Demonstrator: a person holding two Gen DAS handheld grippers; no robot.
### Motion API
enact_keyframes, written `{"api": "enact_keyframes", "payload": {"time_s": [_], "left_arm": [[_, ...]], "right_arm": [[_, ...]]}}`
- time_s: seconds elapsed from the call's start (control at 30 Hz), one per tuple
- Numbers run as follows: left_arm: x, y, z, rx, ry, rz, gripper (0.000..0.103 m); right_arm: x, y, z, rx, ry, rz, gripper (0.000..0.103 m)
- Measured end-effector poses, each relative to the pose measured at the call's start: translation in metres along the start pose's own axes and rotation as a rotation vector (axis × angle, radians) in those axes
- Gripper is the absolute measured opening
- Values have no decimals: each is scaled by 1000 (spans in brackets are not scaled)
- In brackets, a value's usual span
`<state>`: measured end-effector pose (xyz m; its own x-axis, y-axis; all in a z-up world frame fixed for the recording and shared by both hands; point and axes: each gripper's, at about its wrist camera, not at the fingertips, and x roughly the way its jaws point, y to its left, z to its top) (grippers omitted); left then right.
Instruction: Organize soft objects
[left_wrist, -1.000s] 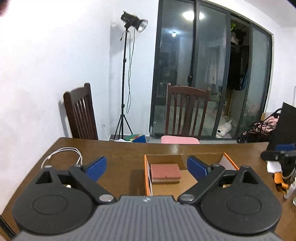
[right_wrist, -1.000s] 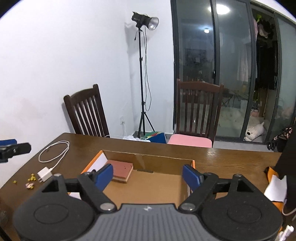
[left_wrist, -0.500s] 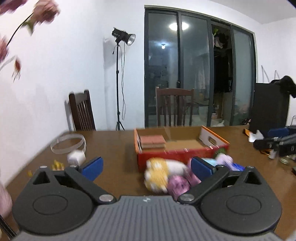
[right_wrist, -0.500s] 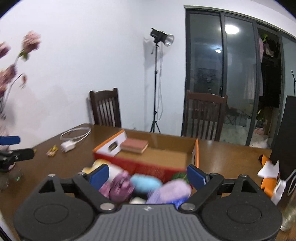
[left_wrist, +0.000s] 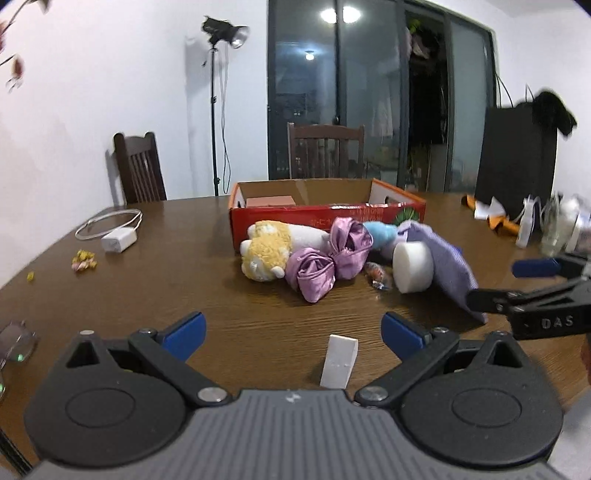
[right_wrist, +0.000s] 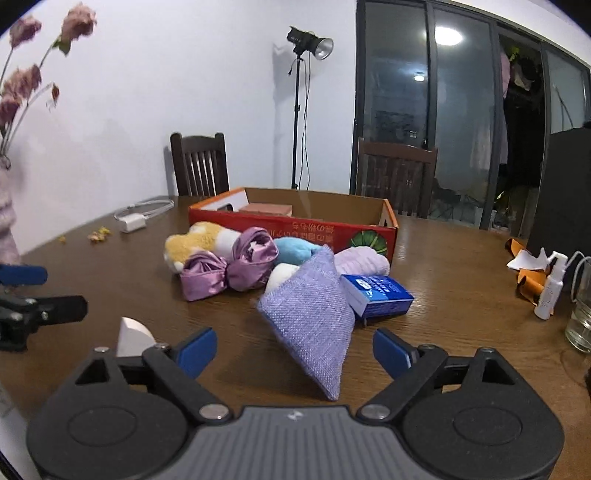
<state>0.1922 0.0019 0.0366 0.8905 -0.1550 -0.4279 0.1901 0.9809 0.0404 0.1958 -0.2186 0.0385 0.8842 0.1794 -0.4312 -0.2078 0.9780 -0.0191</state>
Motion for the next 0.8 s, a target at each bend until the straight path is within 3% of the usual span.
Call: {"api": "enact_keyframes", "payload": {"time_s": [0.13, 0.2, 0.23, 0.27, 0.3, 0.33, 0.37, 0.5, 0.67, 0.8], "left_arm": [[28, -16, -11, 114, 70, 30, 96], [38, -18, -15, 139, 101, 29, 72], [42, -18, -15, 139, 116, 16, 69], [43, -17, -15, 132, 115, -15, 59], [45, -16, -14, 122, 108, -40, 48], [47, -15, -13, 112, 100, -50, 47], [50, -14, -11, 103, 92, -44, 46], [66, -13, -6, 90, 55, 75, 43], [67, 9, 4, -48, 46, 178, 48], [41, 26, 10, -140, 18, 157, 53]], "right_arm": [[26, -1, 0, -35, 28, -22, 62], [37, -3, 1, -32, 28, -30, 53], [42, -5, 1, -28, 31, -28, 43], [45, -6, 2, -31, 34, -23, 29], [48, -7, 2, -38, 36, -24, 22], [49, -6, 2, -53, 41, -29, 9], [49, -3, 2, -80, 53, -24, 7], [34, 16, -1, -153, 124, 80, 6], [14, 55, -7, -168, 143, 362, 35], [0, 46, 6, -116, 71, 391, 37]]}}
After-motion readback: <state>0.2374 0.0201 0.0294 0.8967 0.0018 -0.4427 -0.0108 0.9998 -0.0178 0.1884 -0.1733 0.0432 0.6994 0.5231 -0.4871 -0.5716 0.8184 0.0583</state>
